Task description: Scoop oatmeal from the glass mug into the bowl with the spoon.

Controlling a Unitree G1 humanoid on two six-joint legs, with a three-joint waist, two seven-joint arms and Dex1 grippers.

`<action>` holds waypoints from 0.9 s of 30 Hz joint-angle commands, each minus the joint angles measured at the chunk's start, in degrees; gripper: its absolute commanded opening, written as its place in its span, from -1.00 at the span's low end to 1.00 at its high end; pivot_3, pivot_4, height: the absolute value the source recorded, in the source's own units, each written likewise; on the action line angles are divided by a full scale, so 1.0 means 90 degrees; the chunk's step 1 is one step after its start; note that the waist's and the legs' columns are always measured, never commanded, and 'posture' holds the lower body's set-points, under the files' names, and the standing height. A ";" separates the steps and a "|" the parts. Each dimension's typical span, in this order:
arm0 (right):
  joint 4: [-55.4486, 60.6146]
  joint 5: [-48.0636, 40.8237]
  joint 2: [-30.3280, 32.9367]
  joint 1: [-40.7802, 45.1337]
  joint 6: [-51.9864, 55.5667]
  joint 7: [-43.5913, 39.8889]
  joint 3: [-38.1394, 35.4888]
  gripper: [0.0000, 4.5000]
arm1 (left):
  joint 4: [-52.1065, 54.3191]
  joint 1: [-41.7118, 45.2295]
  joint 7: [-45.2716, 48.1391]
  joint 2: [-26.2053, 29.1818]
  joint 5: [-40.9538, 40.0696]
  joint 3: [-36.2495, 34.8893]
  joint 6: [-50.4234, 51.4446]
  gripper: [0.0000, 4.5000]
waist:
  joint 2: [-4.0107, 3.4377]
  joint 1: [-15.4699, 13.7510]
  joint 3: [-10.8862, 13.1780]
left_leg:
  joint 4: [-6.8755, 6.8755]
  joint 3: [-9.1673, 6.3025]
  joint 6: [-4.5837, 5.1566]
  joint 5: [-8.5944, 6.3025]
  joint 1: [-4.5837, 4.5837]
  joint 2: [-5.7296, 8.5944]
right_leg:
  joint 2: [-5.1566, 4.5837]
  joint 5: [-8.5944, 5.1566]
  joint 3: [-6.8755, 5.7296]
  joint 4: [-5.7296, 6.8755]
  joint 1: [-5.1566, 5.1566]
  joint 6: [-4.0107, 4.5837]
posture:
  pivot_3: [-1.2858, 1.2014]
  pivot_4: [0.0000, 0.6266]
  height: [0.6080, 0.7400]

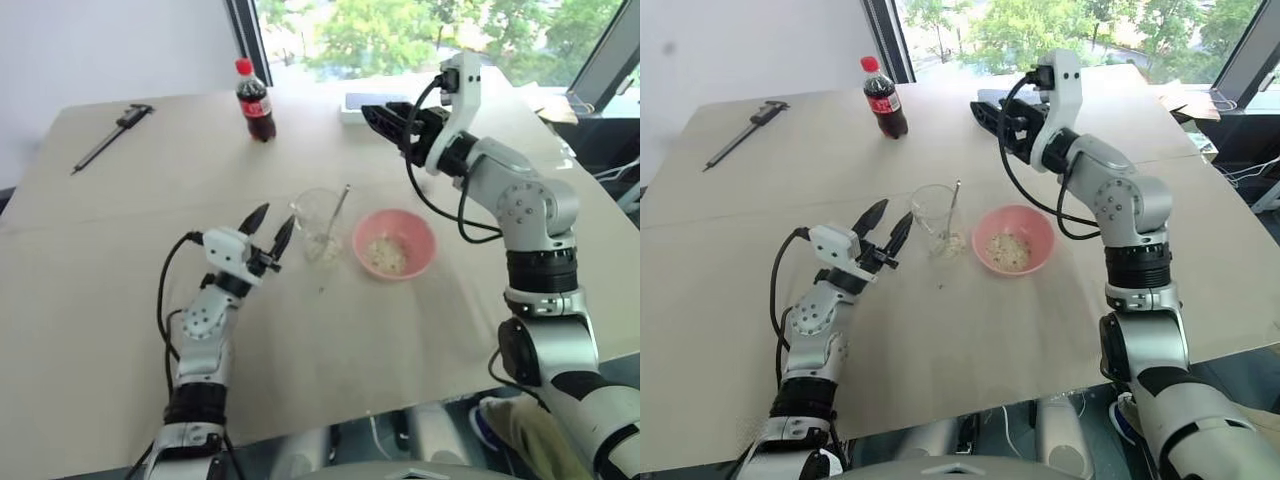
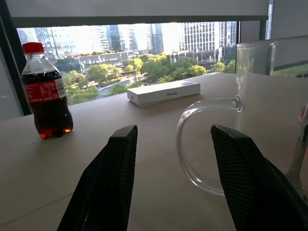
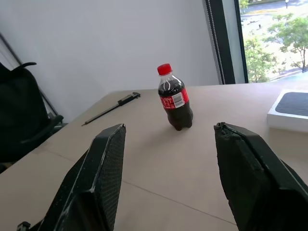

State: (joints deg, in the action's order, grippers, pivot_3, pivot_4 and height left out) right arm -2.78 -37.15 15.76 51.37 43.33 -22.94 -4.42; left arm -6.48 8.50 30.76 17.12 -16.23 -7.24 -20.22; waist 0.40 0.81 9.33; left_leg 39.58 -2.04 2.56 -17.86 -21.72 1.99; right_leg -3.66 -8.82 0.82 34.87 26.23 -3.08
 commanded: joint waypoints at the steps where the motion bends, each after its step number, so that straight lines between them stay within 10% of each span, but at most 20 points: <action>1: 0.0370 -0.0247 0.0317 -0.0417 0.0091 -0.0158 -0.0555 0.30 | 0.0954 -0.0593 -0.0087 0.0228 -0.0421 -0.0306 0.0661 0.11 | 0.0001 0.0001 -0.0001 | 0.0000 0.0001 0.0000 0.0000 0.0000 0.0000 | 0.0000 0.0000 0.0001 -0.0001 0.0000 0.0000 | 0.03 -0.52 1.00; 9: 0.0371 -0.0324 0.1502 -0.2364 -0.0365 -0.1532 -0.1309 0.30 | 0.2135 -0.2414 0.0407 0.0687 -0.0959 -0.0724 0.1236 0.11 | 0.0001 -0.0017 -0.0001 | -0.0004 0.0005 0.0023 -0.0014 0.0009 -0.0003 | 0.0001 -0.0001 0.0002 -0.0002 -0.0008 0.0001 | 0.03 -0.52 1.00; 14: 0.0406 0.0412 0.2605 -0.3882 -0.1831 -0.3570 -0.0856 0.30 | 0.2560 -0.3278 0.0728 0.0984 -0.1161 -0.0999 0.1452 0.98 | -0.0007 -0.0013 0.0003 | -0.0004 0.0008 0.0032 -0.0019 0.0027 -0.0006 | 0.0008 -0.0002 0.0003 -0.0007 -0.0028 0.0001 | 0.03 -0.52 1.00; 19: -0.0059 0.0909 0.2941 -0.4743 -0.3351 -0.4643 -0.0882 0.91 | 0.2795 -0.4181 0.0942 0.1160 -0.1023 -0.1136 0.1559 1.00 | -0.0003 0.0060 0.0006 | -0.0020 0.0047 0.0046 -0.0029 0.0131 -0.0029 | 0.0036 -0.0034 0.0036 -0.0022 -0.0114 -0.0001 | 0.03 -0.52 1.00; 27: -0.0260 0.0876 0.2892 -0.5332 -0.3729 -0.5041 -0.0986 0.96 | 0.3182 -0.4511 0.0563 0.1272 -0.0227 -0.0995 0.1919 1.00 | 0.0018 -0.0008 0.0017 | -0.0014 0.0056 0.0046 -0.0029 0.0192 -0.0037 | 0.0045 -0.0045 0.0052 -0.0018 -0.0167 -0.0009 | 0.03 -0.52 1.00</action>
State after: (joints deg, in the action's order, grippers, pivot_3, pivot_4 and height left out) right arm -6.52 -28.33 41.54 3.38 10.87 -67.85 -11.66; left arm 19.81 -31.87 36.34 27.91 -19.10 -15.60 -2.87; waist 0.56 0.73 9.48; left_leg 39.45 -1.52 2.98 -18.13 -19.96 1.65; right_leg -3.26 -9.23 1.30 34.70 24.70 -3.16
